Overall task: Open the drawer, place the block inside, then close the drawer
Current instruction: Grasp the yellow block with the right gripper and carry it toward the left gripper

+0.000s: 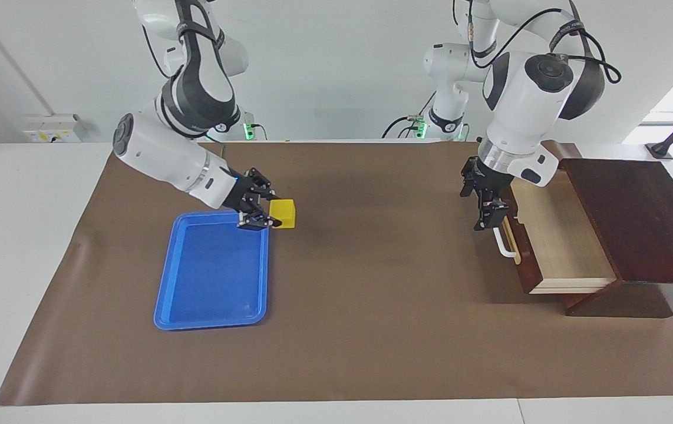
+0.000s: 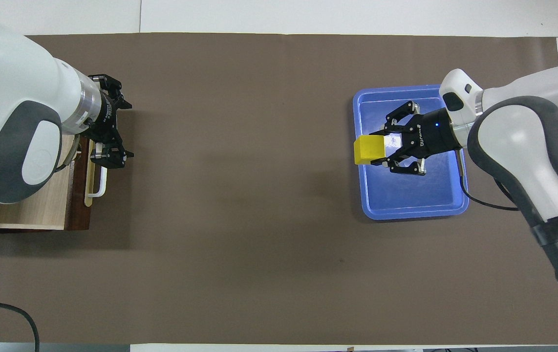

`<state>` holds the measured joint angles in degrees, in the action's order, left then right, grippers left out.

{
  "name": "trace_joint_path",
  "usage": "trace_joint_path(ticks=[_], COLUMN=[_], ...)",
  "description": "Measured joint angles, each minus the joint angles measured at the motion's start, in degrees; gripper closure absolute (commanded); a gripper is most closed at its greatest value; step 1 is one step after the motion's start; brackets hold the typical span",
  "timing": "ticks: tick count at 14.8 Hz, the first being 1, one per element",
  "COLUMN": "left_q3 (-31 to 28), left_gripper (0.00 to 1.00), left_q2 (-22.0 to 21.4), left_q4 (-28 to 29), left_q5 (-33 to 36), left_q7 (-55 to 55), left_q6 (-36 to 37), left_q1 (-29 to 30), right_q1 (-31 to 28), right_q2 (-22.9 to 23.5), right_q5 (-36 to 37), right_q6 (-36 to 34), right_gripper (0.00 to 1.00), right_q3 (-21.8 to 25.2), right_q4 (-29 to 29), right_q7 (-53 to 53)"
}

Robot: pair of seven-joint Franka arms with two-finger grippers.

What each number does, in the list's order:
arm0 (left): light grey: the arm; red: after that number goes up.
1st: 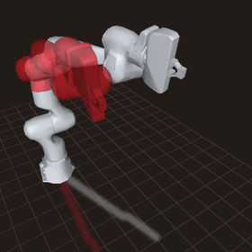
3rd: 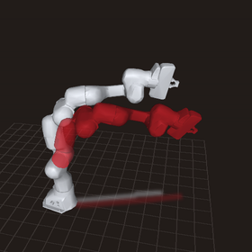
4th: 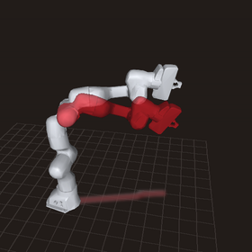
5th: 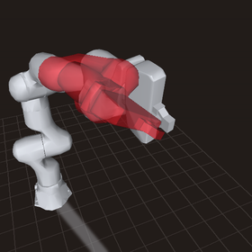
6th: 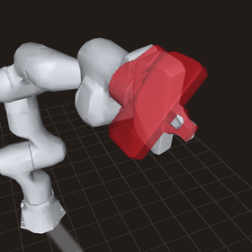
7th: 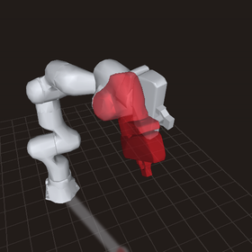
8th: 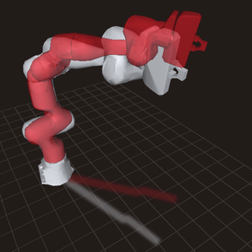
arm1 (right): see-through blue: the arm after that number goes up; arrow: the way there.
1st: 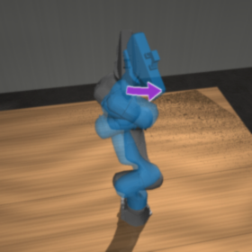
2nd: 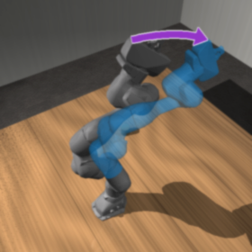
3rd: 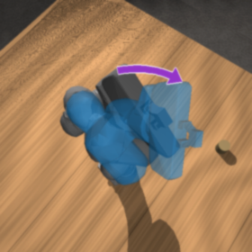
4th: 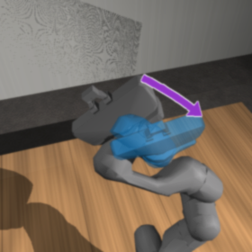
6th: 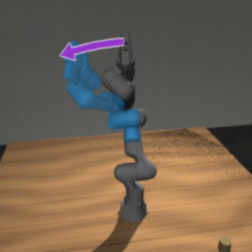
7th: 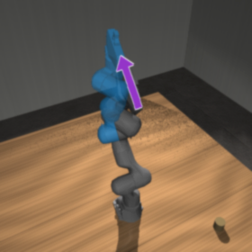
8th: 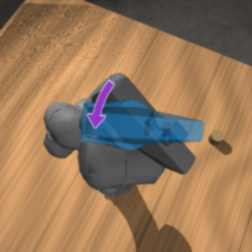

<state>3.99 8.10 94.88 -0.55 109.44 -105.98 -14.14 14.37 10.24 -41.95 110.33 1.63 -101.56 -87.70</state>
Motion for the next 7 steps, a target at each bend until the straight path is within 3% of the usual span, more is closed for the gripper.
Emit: trace_joint_path(ticks=[3,7], left_q3=[0.06,0.13], left_gripper=[0.0,0.0], left_q2=[0.54,1.55], left_q4=[0.75,0.87], left_q5=[-0.08,-0.1], left_q7=[4.34,9.12], left_q6=[-0.28,-0.38], left_q1=[-2.74,-7.6], right_q1=[5.61,12.57], right_q2=[0.16,1.28], right_q5=[1.45,3.44], right_q6=[1.87,9.59], right_gripper=[1.0,1.0], right_q3=[-0.09,-0.12], right_q4=[3.08,3.7], right_q7=[8.48,11.46])
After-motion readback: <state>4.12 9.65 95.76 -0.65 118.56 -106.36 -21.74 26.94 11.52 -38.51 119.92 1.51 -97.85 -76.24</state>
